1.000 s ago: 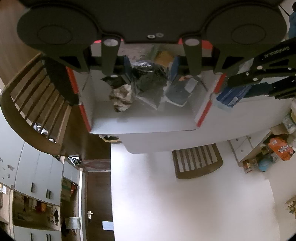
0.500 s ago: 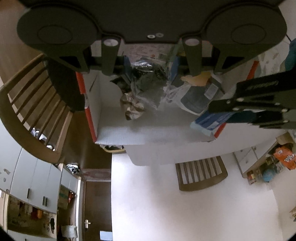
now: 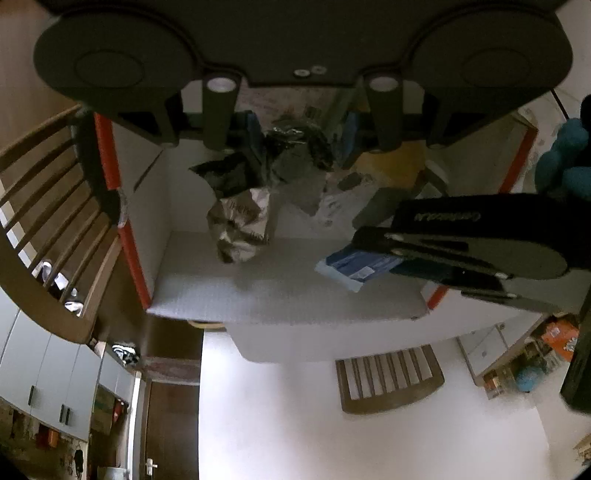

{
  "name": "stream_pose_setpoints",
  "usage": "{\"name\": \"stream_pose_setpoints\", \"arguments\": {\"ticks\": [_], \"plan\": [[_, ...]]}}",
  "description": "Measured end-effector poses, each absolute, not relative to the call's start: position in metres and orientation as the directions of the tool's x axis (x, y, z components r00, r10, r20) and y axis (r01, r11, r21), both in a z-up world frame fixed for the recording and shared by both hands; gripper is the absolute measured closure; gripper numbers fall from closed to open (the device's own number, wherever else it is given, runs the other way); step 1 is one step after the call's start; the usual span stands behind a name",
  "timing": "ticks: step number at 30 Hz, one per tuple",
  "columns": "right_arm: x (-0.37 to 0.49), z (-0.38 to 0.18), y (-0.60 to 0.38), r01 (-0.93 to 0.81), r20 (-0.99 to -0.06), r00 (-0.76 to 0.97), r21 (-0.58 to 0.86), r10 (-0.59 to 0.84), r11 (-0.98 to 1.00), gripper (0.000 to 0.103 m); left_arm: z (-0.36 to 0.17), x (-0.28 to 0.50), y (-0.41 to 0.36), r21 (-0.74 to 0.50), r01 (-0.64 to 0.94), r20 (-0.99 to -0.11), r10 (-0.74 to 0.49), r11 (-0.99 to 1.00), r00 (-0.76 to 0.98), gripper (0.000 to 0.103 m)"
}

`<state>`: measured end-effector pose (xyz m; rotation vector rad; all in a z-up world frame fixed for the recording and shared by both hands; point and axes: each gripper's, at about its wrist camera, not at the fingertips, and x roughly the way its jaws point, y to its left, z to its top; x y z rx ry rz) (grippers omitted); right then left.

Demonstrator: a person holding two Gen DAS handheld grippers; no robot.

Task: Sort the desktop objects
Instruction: 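Lower into the box and open right tool while left releases the packet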

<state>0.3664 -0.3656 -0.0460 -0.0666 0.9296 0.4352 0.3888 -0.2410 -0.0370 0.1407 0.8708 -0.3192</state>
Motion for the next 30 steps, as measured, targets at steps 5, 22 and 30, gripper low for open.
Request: {"name": "stream_pose_setpoints", "arguments": {"ticks": [5, 22, 30], "plan": [[0.369, -0.055, -0.365, -0.39, -0.811, 0.496, 0.113, 0.312, 0.914, 0.062, -0.048, 0.399, -0.245, 0.004, 0.35, -0.798, -0.207, 0.937, 0.565, 0.068], [0.371, -0.059, -0.371, -0.4, -0.822, 0.469, 0.127, 0.322, 0.907, 0.057, -0.062, 0.411, -0.245, -0.007, 0.355, -0.856, -0.19, 0.935, 0.481, 0.066], [0.369, -0.052, -0.38, -0.385, -0.808, 0.483, 0.149, 0.336, 0.911, 0.045, -0.05, 0.402, -0.24, -0.025, 0.349, -0.837, -0.211, 0.937, 0.505, 0.035]]}}
